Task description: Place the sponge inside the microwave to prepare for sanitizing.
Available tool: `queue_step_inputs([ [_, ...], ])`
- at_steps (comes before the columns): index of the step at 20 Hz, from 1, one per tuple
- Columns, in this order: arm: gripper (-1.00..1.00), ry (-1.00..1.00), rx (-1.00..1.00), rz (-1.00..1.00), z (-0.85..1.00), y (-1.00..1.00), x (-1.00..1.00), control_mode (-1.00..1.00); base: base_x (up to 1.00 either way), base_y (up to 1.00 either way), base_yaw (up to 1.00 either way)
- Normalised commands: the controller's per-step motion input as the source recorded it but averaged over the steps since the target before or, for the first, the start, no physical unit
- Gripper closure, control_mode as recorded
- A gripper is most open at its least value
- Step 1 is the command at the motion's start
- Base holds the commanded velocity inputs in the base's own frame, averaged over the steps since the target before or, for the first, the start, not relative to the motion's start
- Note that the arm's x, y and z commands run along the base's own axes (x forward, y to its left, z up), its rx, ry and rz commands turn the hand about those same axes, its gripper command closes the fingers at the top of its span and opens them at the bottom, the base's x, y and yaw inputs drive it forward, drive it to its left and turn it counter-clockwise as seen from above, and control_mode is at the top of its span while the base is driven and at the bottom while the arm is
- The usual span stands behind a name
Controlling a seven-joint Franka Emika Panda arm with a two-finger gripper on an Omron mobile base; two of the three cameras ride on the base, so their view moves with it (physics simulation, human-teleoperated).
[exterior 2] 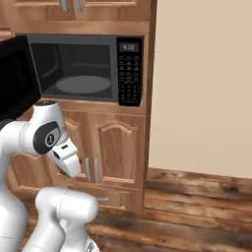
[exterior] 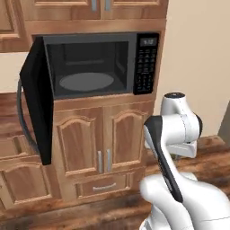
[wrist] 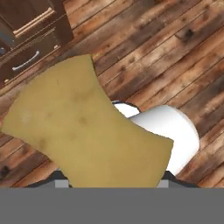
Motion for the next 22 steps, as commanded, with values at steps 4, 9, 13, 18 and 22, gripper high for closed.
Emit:
queue_step_inputs([
  [4,1.0,0.0,0.0,0.0,0.0,0.0,0.0,1.0,0.32,-0.29,0.91],
  [9,1.0,0.0,0.0,0.0,0.0,0.0,0.0,1.0,0.48,-0.49,0.71],
  [13,1.0,0.0,0.0,0.0,0.0,0.0,0.0,1.0,0.38,-0.34,0.3],
  [18,1.0,0.0,0.0,0.0,0.0,0.0,0.0,1.0,0.49,-0.44,0.08],
  [22,1.0,0.0,0.0,0.0,0.0,0.0,0.0,1.0,0.58,-0.52,0.11],
])
